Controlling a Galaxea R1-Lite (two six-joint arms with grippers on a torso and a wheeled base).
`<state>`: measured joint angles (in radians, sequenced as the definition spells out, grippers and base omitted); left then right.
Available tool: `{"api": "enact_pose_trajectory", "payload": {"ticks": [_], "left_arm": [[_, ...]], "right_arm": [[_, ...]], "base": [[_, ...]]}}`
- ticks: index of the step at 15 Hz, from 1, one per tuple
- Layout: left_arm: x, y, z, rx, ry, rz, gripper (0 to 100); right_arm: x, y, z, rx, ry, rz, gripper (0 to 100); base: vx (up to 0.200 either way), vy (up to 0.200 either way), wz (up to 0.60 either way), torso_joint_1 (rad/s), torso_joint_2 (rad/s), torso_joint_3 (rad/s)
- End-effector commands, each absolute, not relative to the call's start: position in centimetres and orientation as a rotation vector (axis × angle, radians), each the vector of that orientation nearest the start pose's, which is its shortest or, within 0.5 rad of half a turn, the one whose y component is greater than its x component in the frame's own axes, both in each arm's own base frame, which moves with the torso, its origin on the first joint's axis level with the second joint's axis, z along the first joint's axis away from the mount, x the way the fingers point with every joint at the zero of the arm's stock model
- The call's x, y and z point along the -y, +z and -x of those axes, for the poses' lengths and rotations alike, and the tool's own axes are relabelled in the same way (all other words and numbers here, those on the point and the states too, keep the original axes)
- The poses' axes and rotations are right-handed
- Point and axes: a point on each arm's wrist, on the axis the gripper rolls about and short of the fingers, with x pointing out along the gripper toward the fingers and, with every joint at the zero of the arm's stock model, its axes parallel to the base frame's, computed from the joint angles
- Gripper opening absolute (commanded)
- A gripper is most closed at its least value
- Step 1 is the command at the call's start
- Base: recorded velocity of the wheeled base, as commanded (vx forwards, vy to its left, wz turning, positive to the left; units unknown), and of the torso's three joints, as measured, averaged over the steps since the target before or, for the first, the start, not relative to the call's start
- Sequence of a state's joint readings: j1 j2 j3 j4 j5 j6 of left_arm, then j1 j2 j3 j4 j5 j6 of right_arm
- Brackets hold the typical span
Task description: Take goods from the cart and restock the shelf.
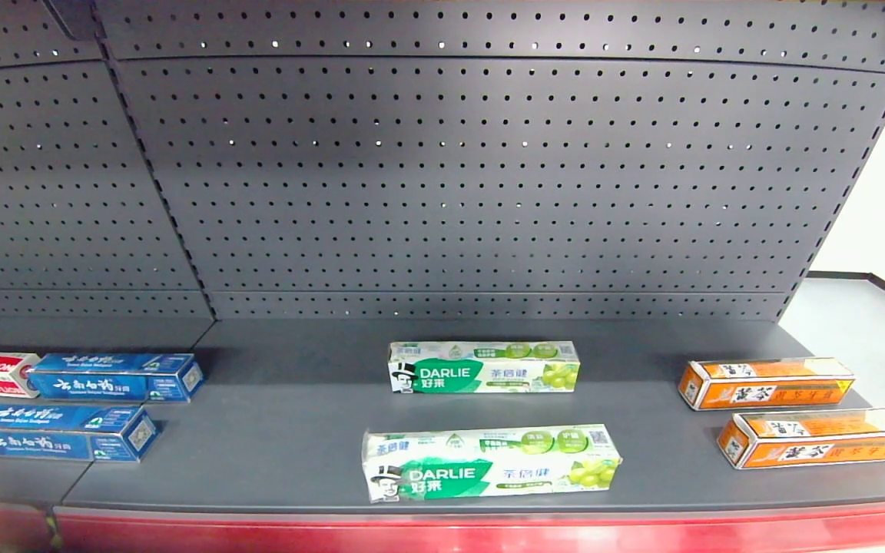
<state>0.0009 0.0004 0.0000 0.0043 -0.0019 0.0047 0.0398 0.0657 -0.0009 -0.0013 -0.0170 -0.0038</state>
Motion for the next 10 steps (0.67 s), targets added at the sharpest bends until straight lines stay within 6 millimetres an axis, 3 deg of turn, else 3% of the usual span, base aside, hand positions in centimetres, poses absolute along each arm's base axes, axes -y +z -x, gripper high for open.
{"api": "enact_pose_trajectory", "payload": {"ticks": [1, 10], "left_arm": [[0.01, 7.50, 2.28, -0.005, 0.000, -0.005, 100], [0.01, 7.50, 2.28, -0.005, 0.000, -0.005, 100]], "right_arm": [[0.11, 7.70, 1.76, -0.066, 0.023, 0.006, 100], [0.04, 7.61, 2.29, 0.003, -0.020, 0.003, 100]], "base": [[0.000, 0.000, 0.00, 0.000, 0.00, 0.000], [0.000, 0.000, 0.00, 0.000, 0.00, 0.000]]}}
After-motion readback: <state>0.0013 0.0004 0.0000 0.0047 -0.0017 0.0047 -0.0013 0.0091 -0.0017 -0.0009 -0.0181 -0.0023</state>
